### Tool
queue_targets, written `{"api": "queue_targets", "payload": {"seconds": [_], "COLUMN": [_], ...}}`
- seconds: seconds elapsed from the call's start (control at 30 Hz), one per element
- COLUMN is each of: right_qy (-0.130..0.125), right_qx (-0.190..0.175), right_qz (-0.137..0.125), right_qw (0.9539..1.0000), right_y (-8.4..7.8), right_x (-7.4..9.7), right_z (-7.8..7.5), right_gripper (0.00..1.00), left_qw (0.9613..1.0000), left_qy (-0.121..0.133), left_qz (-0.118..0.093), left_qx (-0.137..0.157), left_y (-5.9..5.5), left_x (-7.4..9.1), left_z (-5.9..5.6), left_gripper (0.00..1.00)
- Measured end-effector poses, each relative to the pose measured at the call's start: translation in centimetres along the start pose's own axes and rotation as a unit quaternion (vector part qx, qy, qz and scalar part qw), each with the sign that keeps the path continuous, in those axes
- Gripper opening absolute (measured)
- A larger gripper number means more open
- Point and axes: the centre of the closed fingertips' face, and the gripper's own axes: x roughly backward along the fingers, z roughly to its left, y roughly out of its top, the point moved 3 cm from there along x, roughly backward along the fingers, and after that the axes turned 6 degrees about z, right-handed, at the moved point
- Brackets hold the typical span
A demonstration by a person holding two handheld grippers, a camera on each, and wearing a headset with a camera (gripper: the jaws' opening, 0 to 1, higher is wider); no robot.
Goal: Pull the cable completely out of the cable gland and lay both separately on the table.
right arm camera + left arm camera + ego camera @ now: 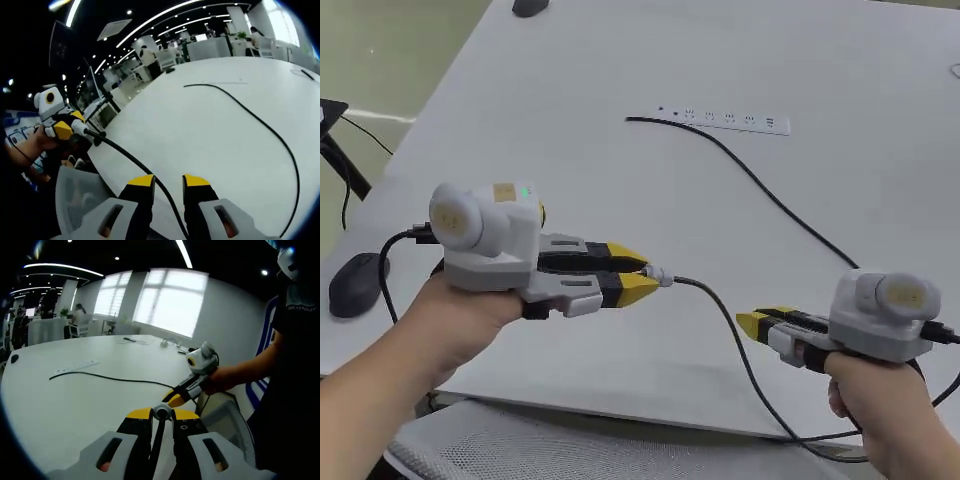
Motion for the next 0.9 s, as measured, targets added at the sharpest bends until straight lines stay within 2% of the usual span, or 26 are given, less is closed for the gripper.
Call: {"api": "queue_targets", "payload": {"seconds": [0.07,0.1,0.2,0.27,0.3,0.33,0.37,0.43,0.47,0.5,0.53,0.57,0.67,0.9], "right_qy": [0.010,0.016,0.026,0.046,0.052,0.058,0.062,0.053,0.044,0.043,0.047,0.048,0.053,0.049], "right_qx": [0.022,0.049,0.110,0.166,0.199,0.216,0.246,0.284,0.318,0.332,0.340,0.342,0.366,0.393], "right_qz": [-0.013,-0.022,-0.031,-0.023,-0.018,-0.013,-0.005,0.001,-0.003,-0.001,-0.002,-0.004,-0.006,-0.010], "right_qw": [0.9996,0.9984,0.9931,0.9848,0.9784,0.9747,0.9672,0.9575,0.9470,0.9424,0.9394,0.9386,0.9290,0.9182], "right_y": [1.0,1.9,3.2,3.6,3.8,3.7,3.7,3.7,3.9,3.9,3.9,4.0,4.2,4.6], "right_x": [0.3,0.7,1.0,0.9,0.5,0.3,0.0,-0.5,-0.7,-0.9,-1.1,-1.2,-1.4,-1.6], "right_z": [0.7,1.5,3.3,5.1,5.7,6.3,7.2,7.8,8.3,8.6,9.1,9.4,10.3,10.6], "right_gripper": [0.22,0.23,0.24,0.24,0.23,0.23,0.23,0.21,0.19,0.17,0.16,0.16,0.14,0.05], "left_qw": [1.0000,1.0000,1.0000,1.0000,1.0000,1.0000,0.9999,0.9999,0.9999,0.9999,0.9999,0.9999,0.9999,0.9999], "left_qy": [0.000,0.000,-0.001,-0.001,-0.002,-0.002,-0.002,-0.002,-0.003,-0.003,-0.004,-0.004,-0.004,-0.006], "left_qz": [0.008,0.008,0.007,0.008,0.008,0.008,0.008,0.009,0.009,0.009,0.010,0.010,0.011,0.010], "left_qx": [0.003,0.002,0.004,0.004,0.004,0.005,0.005,0.004,0.005,0.005,0.005,0.005,0.006,0.004], "left_y": [-0.3,-0.4,-0.4,-0.3,-0.3,-0.3,-0.3,-0.3,-0.3,-0.3,-0.3,-0.3,-0.3,-0.1], "left_x": [-0.1,-0.1,-0.1,-0.1,-0.1,-0.2,-0.2,-0.2,-0.2,-0.2,-0.2,-0.2,-0.2,-0.2], "left_z": [0.1,0.1,0.2,0.2,0.2,0.2,0.2,0.3,0.2,0.2,0.2,0.2,0.3,0.4], "left_gripper": [0.15,0.15,0.15,0.15,0.15,0.15,0.15,0.15,0.15,0.15,0.15,0.15,0.15,0.15]}}
